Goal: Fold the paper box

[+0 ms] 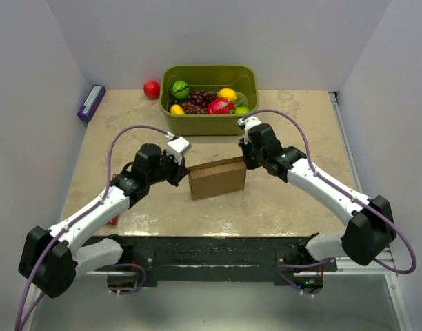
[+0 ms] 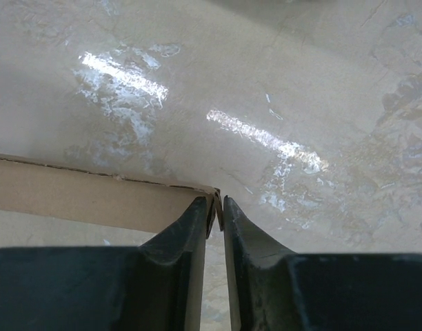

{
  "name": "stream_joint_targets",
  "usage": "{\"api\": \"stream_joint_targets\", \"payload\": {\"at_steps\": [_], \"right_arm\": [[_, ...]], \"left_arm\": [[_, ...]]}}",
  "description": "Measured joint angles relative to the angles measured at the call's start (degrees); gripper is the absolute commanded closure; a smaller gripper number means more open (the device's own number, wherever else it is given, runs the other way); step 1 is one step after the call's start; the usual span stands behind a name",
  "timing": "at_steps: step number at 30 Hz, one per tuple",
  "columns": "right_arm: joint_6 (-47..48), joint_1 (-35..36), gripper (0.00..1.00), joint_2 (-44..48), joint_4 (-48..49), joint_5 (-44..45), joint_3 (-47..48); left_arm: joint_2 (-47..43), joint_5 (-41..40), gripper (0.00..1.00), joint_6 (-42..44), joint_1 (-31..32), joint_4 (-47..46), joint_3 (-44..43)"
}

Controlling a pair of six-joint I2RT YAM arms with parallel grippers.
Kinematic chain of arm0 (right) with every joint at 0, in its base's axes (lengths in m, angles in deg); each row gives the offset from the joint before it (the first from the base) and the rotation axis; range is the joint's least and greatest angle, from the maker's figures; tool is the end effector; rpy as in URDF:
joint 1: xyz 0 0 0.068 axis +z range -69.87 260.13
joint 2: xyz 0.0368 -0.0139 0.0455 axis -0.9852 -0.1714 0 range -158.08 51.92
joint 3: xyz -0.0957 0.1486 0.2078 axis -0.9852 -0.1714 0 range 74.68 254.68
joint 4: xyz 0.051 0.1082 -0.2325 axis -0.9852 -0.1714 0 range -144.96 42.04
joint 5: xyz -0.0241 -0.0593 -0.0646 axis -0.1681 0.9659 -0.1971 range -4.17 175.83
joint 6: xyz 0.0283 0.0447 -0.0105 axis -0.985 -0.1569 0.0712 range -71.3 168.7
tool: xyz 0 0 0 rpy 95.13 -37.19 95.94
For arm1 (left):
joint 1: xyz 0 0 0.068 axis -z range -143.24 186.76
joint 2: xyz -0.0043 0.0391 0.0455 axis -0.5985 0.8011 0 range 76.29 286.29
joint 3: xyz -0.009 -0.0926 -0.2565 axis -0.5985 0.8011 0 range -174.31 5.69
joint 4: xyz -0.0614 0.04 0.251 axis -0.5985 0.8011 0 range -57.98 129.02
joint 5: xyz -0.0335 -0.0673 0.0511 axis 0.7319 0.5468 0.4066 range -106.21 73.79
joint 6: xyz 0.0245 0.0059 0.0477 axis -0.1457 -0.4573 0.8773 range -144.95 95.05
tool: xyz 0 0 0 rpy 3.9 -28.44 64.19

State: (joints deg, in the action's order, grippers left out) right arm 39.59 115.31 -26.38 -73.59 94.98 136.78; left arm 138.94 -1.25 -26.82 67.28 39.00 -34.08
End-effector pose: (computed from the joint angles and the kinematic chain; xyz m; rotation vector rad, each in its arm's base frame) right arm 0.2484 0.1681 0.2885 -0.4383 2.2568 0.2170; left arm 0.2036 -0.1306 0.2541 0.6825 2.0198 -0.6113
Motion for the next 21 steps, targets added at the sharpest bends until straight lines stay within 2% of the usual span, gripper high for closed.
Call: {"api": "stream_joint_targets", "payload": {"at_steps": [8,21], "right_arm": [[-0.8,0.0,1.0,-0.1,-0.5,-0.8,0.1],[-6.6,-0.3,1.0,0.6,-0.9,-1.2,-0.2]], "left_arm": [[0.0,-0.9,1.0,0.0,0.4,0.0,0.0],[0.0,-2.5,1.0,0.0,1.1,0.4,0.0]]}}
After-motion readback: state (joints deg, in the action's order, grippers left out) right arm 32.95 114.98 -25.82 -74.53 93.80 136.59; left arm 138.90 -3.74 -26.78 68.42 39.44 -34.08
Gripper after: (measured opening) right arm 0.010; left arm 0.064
